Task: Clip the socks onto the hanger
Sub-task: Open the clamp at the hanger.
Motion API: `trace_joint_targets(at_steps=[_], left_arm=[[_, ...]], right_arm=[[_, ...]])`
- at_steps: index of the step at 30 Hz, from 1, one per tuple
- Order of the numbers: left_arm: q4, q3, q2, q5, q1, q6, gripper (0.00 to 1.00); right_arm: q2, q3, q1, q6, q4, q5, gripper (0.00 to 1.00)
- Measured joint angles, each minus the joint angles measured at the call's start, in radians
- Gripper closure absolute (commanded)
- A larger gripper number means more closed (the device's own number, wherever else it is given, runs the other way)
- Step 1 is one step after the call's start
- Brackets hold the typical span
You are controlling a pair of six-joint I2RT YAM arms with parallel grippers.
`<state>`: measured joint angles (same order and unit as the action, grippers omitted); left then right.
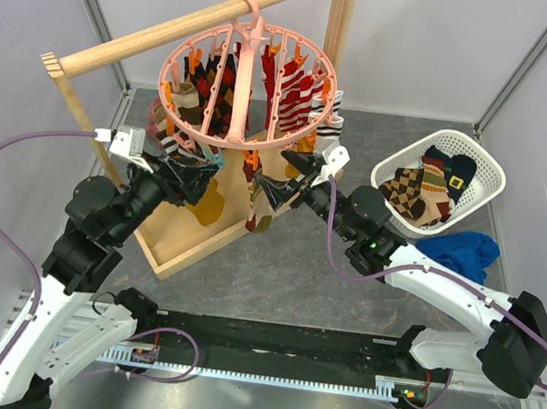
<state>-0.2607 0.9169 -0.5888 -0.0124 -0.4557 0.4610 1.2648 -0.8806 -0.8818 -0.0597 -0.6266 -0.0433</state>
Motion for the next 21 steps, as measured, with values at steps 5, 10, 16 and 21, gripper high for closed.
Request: trace_joint_targets(at_steps=[5,10,16,21], left_arm=[[0.000,0.029,-0.053,-0.034,-0.005,0.000,0.28],[-0.001,0.055,-0.076,0.018,-0.083,-0.002,0.28],[0.000,0.112,-0.130,0.222,-0.300,-0.048,0.30],[0.000,0.129,-0.199,0.416,-0.428,-0.091,0.36]], right_arm=[[-0.003,-0.001,0.000,0.004,0.025,0.007,0.16],[-0.003,-0.001,0.000,0.004,0.038,0.017,0.15],[-0.007,-0.001,0.000,0.014,0.046,0.023,0.14],[-0.019,0.005,0.000,0.023,0.046,0.018,0.14]])
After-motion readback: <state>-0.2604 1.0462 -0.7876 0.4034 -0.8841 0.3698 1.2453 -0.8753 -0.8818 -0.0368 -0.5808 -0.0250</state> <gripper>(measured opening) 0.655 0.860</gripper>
